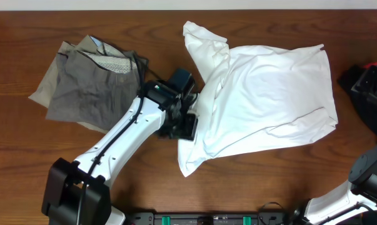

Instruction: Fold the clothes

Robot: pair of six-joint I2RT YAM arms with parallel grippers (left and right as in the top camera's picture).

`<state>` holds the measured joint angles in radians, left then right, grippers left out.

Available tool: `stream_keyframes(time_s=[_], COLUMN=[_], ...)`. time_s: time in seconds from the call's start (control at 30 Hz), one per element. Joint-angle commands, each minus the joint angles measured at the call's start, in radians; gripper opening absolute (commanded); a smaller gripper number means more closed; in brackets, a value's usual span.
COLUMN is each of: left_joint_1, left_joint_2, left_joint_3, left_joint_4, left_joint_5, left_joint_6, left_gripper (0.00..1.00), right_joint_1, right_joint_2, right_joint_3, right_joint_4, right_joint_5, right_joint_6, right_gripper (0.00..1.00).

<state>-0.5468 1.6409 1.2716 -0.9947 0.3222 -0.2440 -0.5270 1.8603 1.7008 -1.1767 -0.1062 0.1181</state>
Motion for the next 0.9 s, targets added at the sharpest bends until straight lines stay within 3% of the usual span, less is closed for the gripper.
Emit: stream_keyframes(time_s=[0.0, 0.2, 0.5, 0.6, 0.63, 0.67, 0.77, 0.83, 0.87], left_joint_1=[0.001, 0.001, 0.0, 0.0, 0.001, 0.001, 0.001, 0.0, -0.002], left_joint_2=[0.009, 0.101, 0.227, 0.229, 0.229, 0.229, 0.229, 0.229, 0.229], left_joint_3=[-0.002, -0.005, -0.005, -0.005, -0.005, -0.005, -0.005, -0.005, -0.005], left_joint_4=[0.11, 0.242, 0.291, 0.298, 0.298, 0.297, 0.284, 0.279, 0.279], left_joint_5=[-0.034, -0.081, -0.106, -0.138, -0.142, -0.142, -0.152, -0.151, -0.15], left_joint_6=[0.103, 0.141, 0.166, 0.169, 0.172, 0.174, 0.178, 0.177, 0.177], left_gripper=[0.59, 0.6, 0.59, 0.45, 0.33, 0.28, 0.19, 0.25, 0.45], right_joint_1=[0.013, 0.04, 0.079, 0.083, 0.083, 0.083, 0.083, 0.083, 0.083], right_joint_2=[0.005, 0.005, 0.005, 0.005, 0.005, 0.005, 0.005, 0.005, 0.005], right_joint_3=[0.003, 0.003, 0.003, 0.002, 0.003, 0.002, 0.002, 0.003, 0.002], right_joint_4=[0.006, 0.002, 0.006, 0.006, 0.007, 0.007, 0.007, 0.006, 0.006], right_joint_5=[-0.053, -0.056, -0.055, -0.055, -0.055, -0.055, -0.055, -0.056, -0.056], right_joint_6=[-0.003, -0.003, -0.003, -0.003, -0.003, -0.003, -0.003, -0.003, -0.003], right_gripper=[0.49, 0.49, 0.49, 0.49, 0.49, 0.49, 0.49, 0.49, 0.49])
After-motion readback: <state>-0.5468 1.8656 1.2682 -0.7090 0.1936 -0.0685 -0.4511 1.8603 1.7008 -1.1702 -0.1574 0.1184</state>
